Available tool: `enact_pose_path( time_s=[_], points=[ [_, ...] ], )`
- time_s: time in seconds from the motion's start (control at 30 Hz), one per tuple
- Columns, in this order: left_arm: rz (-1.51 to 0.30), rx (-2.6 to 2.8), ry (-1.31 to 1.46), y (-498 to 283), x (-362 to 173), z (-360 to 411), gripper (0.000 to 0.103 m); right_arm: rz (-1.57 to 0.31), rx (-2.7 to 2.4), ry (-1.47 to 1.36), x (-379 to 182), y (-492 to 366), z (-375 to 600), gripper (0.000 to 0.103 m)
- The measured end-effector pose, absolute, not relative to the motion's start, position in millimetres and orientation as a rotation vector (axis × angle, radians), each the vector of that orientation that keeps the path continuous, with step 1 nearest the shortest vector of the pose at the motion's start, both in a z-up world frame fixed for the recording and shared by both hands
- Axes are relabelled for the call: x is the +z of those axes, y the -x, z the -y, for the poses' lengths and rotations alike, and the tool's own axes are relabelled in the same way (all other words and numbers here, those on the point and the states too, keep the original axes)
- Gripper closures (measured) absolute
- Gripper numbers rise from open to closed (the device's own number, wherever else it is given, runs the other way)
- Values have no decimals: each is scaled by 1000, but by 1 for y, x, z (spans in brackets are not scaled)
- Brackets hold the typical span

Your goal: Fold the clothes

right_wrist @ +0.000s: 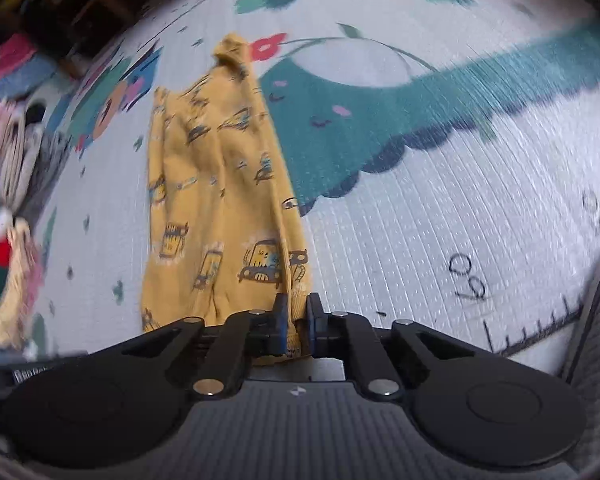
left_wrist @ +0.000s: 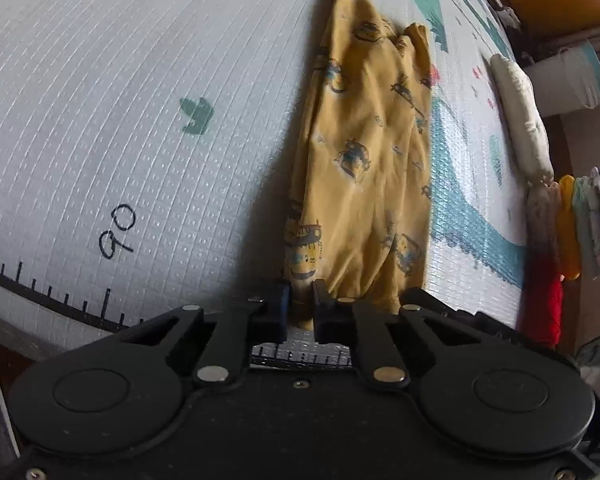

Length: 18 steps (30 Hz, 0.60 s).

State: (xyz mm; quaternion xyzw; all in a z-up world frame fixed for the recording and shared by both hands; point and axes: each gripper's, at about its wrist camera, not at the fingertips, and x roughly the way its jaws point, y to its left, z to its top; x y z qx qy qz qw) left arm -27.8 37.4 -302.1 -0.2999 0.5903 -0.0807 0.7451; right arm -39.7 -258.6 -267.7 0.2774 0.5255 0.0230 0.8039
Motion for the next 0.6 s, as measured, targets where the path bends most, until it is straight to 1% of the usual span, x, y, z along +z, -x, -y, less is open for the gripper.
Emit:
enact_pose_path(
  time_s=[0.13, 0.17, 0.2, 0.23, 0.27, 0.3, 0.37, 0.4, 0.43, 0.47, 0.6],
  points=[
    [-1275, -220, 570, 21, -284, -31, 95, -1132, 27, -670, -259, 38, 270, 94],
    [-1268, -236, 481, 18, -279, -25, 91, -1133, 24, -683, -259, 37, 272, 94],
    [-1259, -251, 393, 16, -273, -19, 83, -1135, 22, -696, -258, 36, 273, 94],
    [-1242, -269, 304, 15, -267, -13, 59, -1156, 20, -710, -260, 34, 274, 94],
    [-1191, -304, 210, 20, -258, -8, 52, -1157, 14, -727, -261, 35, 275, 93],
    [-1137, -362, 123, 26, -250, -2, 52, -1159, 8, -745, -263, 36, 277, 90],
    [-1084, -458, -38, 34, -243, 18, 52, -1161, -3, -781, -265, 38, 279, 84],
    [-1062, -501, -110, 39, -242, 27, 52, -1165, -12, -789, -266, 41, 279, 74],
    [-1045, -554, -176, 45, -244, 36, 52, -1173, -17, -793, -268, 43, 278, 61],
    [-1026, -603, -242, 51, -246, 45, 52, -1171, -19, -798, -269, 45, 277, 59],
    [-953, -710, -423, 71, -260, 61, 52, -1162, -24, -817, -272, 49, 275, 59]
  ],
)
